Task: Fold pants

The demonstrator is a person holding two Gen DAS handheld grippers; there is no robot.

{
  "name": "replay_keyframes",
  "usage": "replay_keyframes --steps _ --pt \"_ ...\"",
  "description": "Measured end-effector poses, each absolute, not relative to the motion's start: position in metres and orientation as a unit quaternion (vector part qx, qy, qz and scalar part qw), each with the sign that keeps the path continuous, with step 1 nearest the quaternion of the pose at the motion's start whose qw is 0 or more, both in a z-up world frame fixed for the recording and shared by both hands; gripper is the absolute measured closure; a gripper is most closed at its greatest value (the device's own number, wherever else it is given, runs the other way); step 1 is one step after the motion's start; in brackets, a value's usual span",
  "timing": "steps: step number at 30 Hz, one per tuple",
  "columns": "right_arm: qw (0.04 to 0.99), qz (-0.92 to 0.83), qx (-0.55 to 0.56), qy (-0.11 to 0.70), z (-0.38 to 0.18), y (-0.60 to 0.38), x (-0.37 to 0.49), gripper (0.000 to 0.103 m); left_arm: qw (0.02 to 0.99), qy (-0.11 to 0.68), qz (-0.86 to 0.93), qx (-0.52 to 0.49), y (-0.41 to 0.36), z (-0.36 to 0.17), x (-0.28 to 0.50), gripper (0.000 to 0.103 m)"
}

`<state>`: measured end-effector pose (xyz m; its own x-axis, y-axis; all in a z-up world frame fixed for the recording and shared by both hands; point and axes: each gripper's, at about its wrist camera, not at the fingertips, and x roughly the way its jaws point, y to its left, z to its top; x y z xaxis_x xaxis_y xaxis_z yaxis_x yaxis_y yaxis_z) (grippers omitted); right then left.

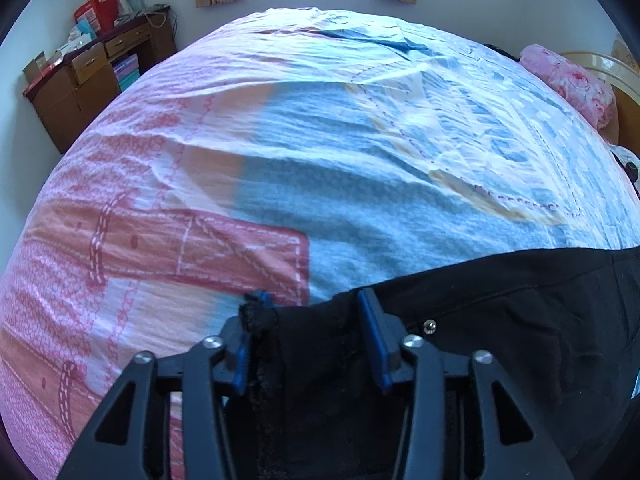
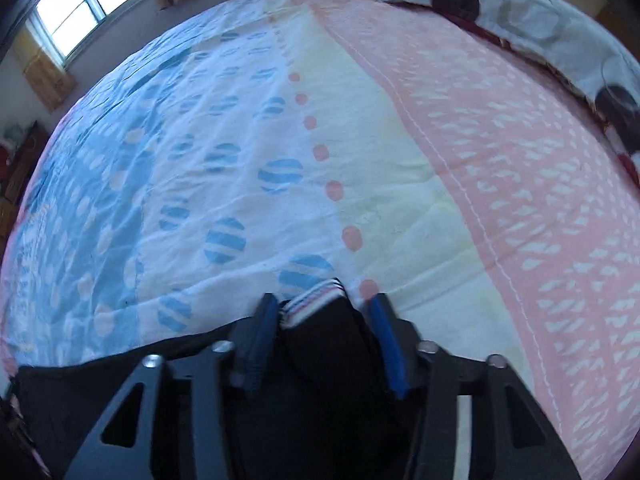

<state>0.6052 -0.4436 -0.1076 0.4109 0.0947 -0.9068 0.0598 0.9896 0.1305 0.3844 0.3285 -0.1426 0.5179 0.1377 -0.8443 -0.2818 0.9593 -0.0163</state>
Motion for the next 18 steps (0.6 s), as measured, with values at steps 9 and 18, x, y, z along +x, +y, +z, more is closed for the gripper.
replay_keyframes --steps 9,18 --pt "0.884 0.024 0.011 0.467 -0.032 -0.427 0.537 0.090 0.908 0.400 0.073 -0.102 0.331 -0.091 0.347 0.079" --pt "0.922 0.073 0.030 0.378 0.044 -0.463 0.389 0.090 0.947 0.296 0.018 -0.123 0.330 -0.033 0.245 0.079"
